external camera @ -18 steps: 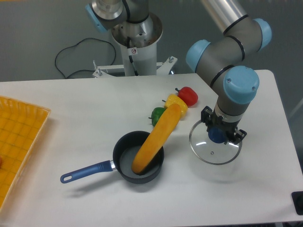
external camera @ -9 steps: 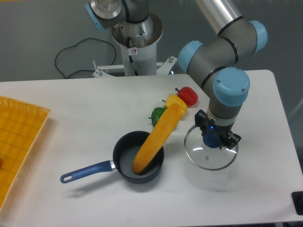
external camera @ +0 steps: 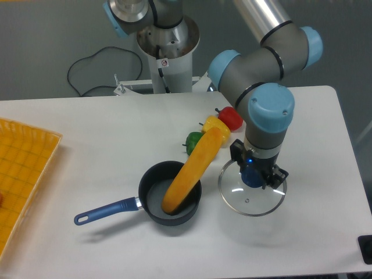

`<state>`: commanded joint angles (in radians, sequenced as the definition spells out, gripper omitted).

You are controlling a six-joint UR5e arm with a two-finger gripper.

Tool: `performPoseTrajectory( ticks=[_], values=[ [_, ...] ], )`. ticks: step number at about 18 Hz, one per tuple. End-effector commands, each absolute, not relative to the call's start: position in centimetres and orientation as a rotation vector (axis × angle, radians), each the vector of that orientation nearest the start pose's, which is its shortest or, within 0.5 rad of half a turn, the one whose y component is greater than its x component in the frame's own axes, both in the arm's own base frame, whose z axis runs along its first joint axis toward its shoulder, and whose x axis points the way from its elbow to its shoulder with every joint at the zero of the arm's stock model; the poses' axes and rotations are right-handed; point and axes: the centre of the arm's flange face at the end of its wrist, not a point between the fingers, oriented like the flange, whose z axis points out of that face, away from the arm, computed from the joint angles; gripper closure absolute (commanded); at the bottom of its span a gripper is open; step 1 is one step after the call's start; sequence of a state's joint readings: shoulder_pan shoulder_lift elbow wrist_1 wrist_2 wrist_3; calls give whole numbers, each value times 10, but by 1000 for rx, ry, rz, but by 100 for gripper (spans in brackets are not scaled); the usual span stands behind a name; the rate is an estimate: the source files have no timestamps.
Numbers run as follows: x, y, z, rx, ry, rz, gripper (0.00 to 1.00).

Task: Close the pot lid
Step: 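Carry the glass lid over toward the dark saucepan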

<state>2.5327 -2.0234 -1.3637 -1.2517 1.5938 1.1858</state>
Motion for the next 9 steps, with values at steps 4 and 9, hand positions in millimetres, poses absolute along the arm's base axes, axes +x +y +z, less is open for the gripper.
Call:
performPoseTrajectory(
  ticks=[4, 9],
  values=[
    [-459, 501, 365, -3116, 347, 95, 48],
    [-431, 517, 367, -3174, 359, 130, 48]
  ],
)
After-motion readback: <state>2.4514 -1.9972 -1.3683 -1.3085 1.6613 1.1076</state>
